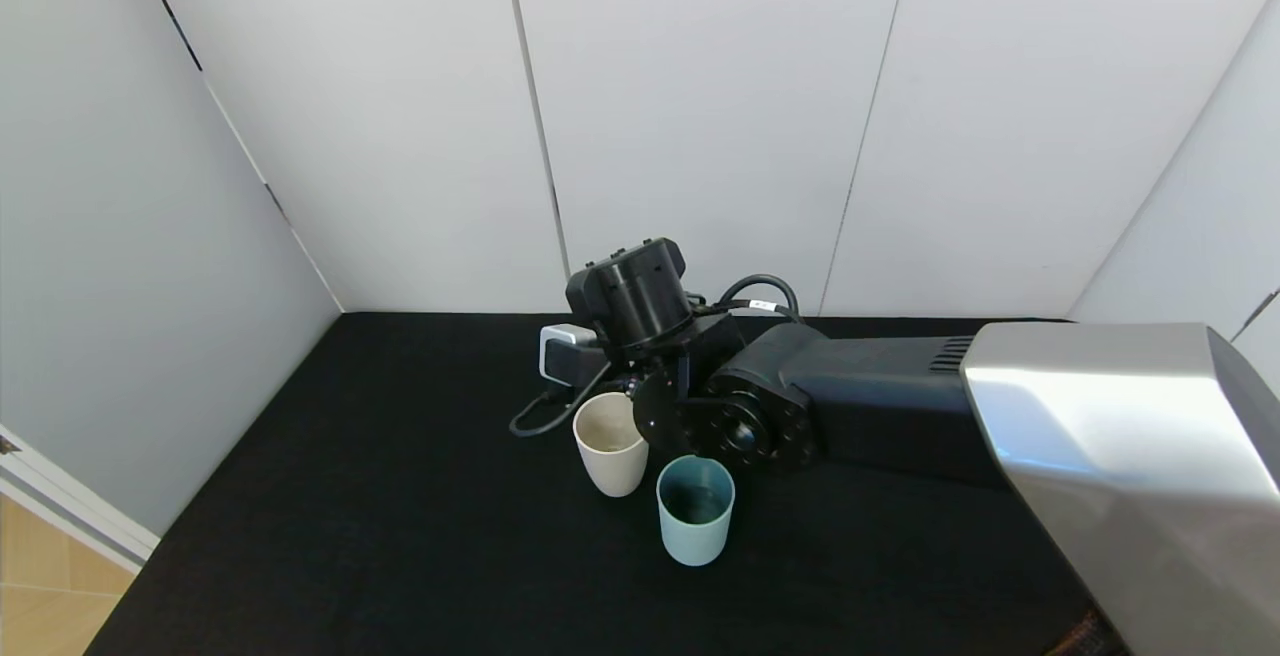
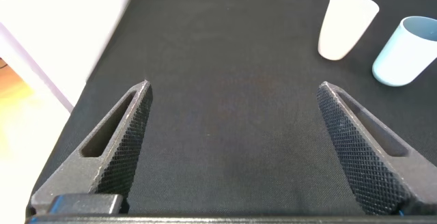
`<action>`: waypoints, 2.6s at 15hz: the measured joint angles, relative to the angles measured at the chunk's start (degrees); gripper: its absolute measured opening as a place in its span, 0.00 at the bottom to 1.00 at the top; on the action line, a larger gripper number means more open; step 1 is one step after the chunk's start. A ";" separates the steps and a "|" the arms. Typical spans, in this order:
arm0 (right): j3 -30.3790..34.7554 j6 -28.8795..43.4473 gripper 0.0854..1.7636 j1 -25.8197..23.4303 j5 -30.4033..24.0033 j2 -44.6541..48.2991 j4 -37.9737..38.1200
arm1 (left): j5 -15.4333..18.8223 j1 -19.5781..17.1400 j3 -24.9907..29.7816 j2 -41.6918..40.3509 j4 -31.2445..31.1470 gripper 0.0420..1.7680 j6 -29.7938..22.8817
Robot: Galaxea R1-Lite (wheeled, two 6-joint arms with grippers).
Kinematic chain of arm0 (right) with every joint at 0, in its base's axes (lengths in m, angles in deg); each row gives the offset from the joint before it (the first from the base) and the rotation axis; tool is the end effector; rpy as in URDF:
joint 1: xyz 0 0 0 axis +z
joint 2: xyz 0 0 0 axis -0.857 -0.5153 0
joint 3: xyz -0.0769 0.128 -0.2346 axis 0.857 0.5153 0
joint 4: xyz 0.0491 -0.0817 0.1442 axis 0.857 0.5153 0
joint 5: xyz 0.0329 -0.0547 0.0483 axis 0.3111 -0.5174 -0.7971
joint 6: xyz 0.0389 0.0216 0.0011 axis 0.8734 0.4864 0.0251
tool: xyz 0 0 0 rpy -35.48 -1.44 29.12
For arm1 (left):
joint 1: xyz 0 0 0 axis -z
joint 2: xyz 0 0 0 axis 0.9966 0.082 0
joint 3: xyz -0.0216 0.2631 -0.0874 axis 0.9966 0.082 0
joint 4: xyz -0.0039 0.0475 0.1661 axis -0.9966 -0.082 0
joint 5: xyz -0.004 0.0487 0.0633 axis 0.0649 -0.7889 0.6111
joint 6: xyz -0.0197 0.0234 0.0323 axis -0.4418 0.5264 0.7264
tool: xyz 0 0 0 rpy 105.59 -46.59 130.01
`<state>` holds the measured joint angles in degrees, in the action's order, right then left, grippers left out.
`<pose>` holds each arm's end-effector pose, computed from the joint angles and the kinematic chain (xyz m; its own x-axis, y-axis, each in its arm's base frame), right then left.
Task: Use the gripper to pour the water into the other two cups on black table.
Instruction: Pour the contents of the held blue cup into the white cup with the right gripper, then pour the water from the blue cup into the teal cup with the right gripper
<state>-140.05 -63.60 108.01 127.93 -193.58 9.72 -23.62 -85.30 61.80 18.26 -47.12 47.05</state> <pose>0.3333 0.3399 0.1518 0.9374 0.0928 -0.3357 -0.3463 0.1479 -0.9264 0.0017 0.0002 0.0764 1.0000 0.0039 0.0085 -0.0039 1.0000 -0.0024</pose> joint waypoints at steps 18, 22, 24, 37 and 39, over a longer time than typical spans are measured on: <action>5.52 21.37 0.74 -3.44 -3.06 4.85 0.99 | -0.02 -0.02 0.00 0.00 0.00 0.97 -0.02; 14.04 23.38 0.74 -5.02 -4.02 9.97 0.35 | 0.00 -0.02 0.00 0.00 0.00 0.97 -0.02; 18.05 23.91 0.74 -5.73 -4.74 12.97 0.17 | -0.02 -0.02 0.00 0.00 0.00 0.97 -0.02; 38.85 25.04 0.73 -5.68 -5.95 27.26 -4.01 | -0.02 -0.05 0.00 0.00 0.00 0.97 -0.02; 39.29 24.71 0.73 -5.34 -5.91 27.45 -4.07 | -0.02 -0.05 0.00 0.00 0.00 0.97 -0.02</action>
<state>-100.76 -38.89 102.67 122.02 -166.12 5.65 -23.65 -85.35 61.80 18.26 -47.12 47.03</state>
